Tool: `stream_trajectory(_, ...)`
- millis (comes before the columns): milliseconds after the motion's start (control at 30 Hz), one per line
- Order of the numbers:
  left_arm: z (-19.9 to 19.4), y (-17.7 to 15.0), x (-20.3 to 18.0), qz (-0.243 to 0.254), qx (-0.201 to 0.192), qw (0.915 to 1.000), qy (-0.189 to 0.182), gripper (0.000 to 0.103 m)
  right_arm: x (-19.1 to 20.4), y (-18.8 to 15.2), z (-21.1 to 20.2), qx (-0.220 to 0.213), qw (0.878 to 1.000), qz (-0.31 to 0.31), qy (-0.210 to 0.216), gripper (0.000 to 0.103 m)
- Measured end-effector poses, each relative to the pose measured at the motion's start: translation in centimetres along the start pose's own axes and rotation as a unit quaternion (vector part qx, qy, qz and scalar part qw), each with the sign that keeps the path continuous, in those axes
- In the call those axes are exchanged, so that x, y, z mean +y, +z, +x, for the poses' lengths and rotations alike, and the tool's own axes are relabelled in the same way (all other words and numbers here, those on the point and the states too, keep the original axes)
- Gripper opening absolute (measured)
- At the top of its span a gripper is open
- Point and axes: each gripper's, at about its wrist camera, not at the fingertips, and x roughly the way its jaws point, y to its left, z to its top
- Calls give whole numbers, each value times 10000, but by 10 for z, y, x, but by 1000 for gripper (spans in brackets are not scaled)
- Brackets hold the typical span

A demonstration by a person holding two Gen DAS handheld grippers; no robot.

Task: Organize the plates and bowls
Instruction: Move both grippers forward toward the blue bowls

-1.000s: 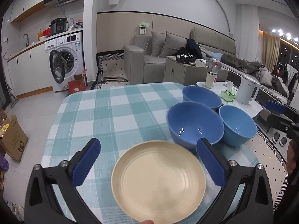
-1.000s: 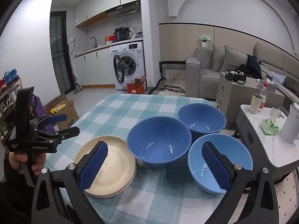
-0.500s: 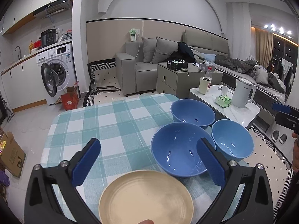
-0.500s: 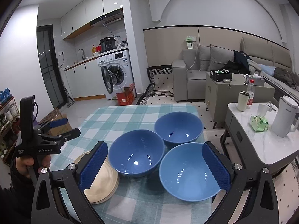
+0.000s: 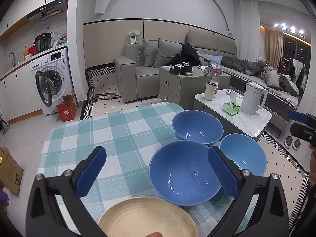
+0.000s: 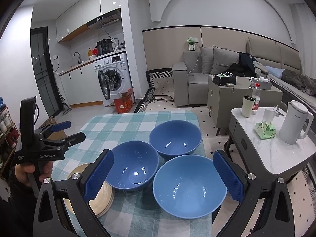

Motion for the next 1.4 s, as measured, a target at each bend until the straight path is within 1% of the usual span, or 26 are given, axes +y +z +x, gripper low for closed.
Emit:
stream_trajectory(167, 16, 7, -2, 52, 57, 10000, 31, 103, -5, 4, 16, 67, 9999, -18, -105, 102)
stream_trajectory(300, 32, 9, -3, -4, 180, 9998, -59, 103, -12, 5, 32, 167, 9997, 53, -167, 102)
stream_trajectory(433, 48, 12, -8, 27, 265, 9996, -73, 103, -18, 8, 45, 256, 9993, 103, -248, 102)
stream_trajectory(533, 59, 16, -9, -4, 334, 9994, -127, 103, -25, 12, 53, 309, 9989, 167, -295, 102)
stream_trajectory(833, 91, 30, -7, -1, 554, 9984, -107, 103, -45, 29, 78, 428, 9975, 259, -495, 102)
stream_trajectory(1200, 133, 41, -5, -28, 873, 9961, -93, 103, -64, 40, 126, 783, 9951, 355, -493, 102)
stream_trajectory(1400, 155, 44, -10, 63, 995, 9950, -92, 103, -75, 40, 149, 956, 9928, 497, -515, 102)
